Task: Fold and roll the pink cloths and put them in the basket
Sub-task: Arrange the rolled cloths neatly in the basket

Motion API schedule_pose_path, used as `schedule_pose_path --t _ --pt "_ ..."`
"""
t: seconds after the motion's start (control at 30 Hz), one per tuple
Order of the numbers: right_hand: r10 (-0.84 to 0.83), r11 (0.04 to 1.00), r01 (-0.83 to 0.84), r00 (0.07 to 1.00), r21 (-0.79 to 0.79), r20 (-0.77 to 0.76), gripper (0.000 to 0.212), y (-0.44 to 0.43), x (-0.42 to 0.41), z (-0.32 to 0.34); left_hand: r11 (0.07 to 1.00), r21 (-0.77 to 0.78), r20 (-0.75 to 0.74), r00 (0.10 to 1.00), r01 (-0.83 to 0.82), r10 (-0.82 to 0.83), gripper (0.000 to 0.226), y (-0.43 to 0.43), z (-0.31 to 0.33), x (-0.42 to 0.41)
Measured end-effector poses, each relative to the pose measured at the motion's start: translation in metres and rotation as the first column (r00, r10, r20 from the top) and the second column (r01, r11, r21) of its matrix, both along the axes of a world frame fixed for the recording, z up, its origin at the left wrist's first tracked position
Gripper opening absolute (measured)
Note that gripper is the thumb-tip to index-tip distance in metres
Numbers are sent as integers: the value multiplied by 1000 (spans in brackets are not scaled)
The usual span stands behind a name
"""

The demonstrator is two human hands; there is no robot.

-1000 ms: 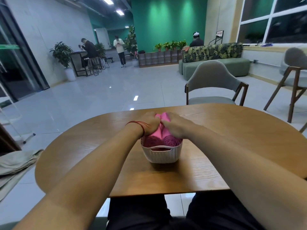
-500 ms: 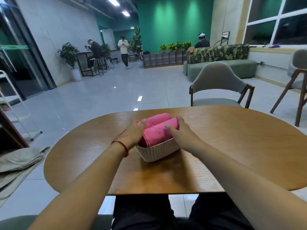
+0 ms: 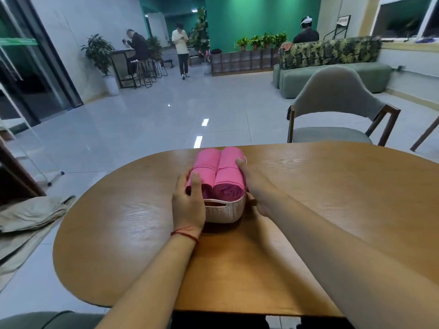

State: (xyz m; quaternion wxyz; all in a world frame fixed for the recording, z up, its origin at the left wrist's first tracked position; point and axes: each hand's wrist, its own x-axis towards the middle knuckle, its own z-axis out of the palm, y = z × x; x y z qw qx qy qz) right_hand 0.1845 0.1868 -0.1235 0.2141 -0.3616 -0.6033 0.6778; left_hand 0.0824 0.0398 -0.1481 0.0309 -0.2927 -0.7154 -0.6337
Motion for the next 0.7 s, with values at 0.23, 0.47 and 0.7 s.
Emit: schedule_pose_path --t 0.23,0.47,0.7 --pt "108 994 -107 989 17 -102 73 10 -101 -20 989 45 44 989 -143 141 36 21 -1 -85" --pt "179 982 -171 978 77 -108 97 30 -213 -26 933 -1 -59 931 -361 360 43 39 -10 -202" --pt "217 965 -209 976 160 -29 123 39 -299 -37 856 60 -66 854 -513 516 38 47 -19 -282"
